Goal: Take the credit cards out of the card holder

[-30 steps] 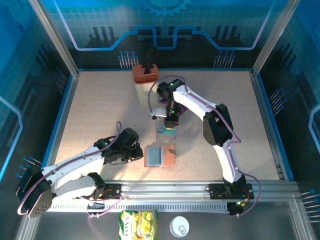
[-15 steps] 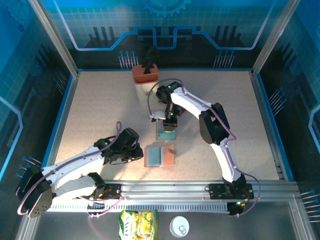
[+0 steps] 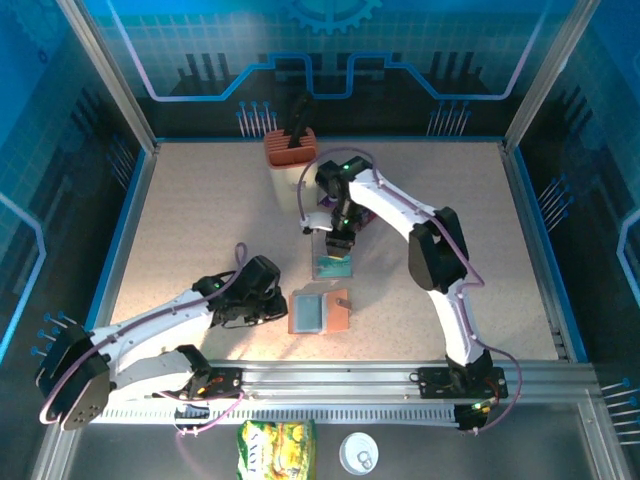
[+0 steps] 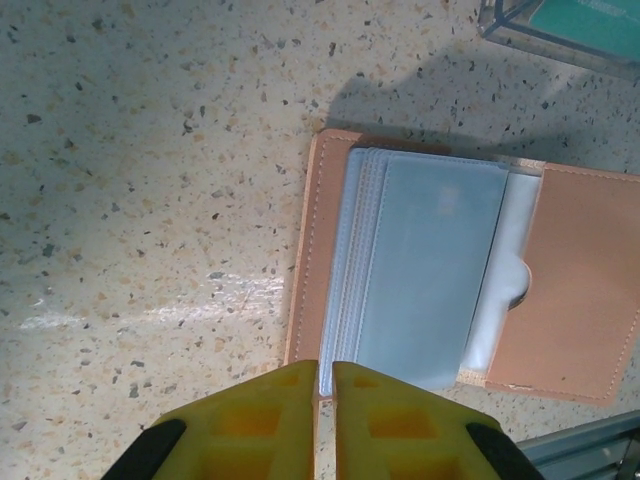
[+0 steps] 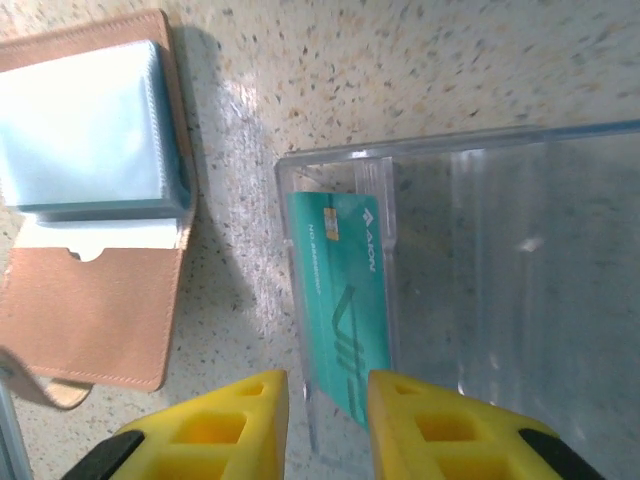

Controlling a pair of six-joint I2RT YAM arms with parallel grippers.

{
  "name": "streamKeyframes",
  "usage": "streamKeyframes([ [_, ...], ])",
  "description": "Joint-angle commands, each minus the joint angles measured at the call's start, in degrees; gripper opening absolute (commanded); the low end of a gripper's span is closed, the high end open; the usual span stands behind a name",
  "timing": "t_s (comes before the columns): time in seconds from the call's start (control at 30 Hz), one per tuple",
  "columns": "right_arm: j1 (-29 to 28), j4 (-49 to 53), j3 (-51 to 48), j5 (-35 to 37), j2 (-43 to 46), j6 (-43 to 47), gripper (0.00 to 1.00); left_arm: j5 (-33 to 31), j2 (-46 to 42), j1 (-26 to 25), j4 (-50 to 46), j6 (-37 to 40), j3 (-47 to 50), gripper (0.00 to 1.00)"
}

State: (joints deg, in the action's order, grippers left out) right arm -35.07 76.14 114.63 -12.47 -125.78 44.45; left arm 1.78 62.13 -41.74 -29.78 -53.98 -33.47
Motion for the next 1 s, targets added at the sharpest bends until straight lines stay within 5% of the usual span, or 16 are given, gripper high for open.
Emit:
streamKeyframes([
  [0.0, 0.63, -2.69, -3.45, -1.98, 6.91, -3.22, 0.27, 1.29, 1.51, 0.58, 1.80, 0.80, -0.97, 0.12],
  [0.27, -0.07, -18.25, -18.60, -4.50, 18.60, -19.60, 0.25, 3.55, 6.62, 0.55, 4.43, 2.15, -2.46, 0.10],
  [0.53, -2.45, -40.05, -38.60, -2.78, 30.72, -47.16, 0.21, 3.79, 9.58, 0.59, 5.20, 3.04, -3.04, 0.07],
  [0.73, -4.25, -47.17, -47.93, -3.15, 36.26, -68.39, 0.16, 4.94, 11.30, 0.60, 6.10, 3.08, -2.47, 0.04],
  [0.97, -10.01, -50.22, -52.52, -4.79, 37.96, -82.26, 0.14, 2.93, 12.00, 0.60, 4.09, 3.69, -2.27, 0.00],
])
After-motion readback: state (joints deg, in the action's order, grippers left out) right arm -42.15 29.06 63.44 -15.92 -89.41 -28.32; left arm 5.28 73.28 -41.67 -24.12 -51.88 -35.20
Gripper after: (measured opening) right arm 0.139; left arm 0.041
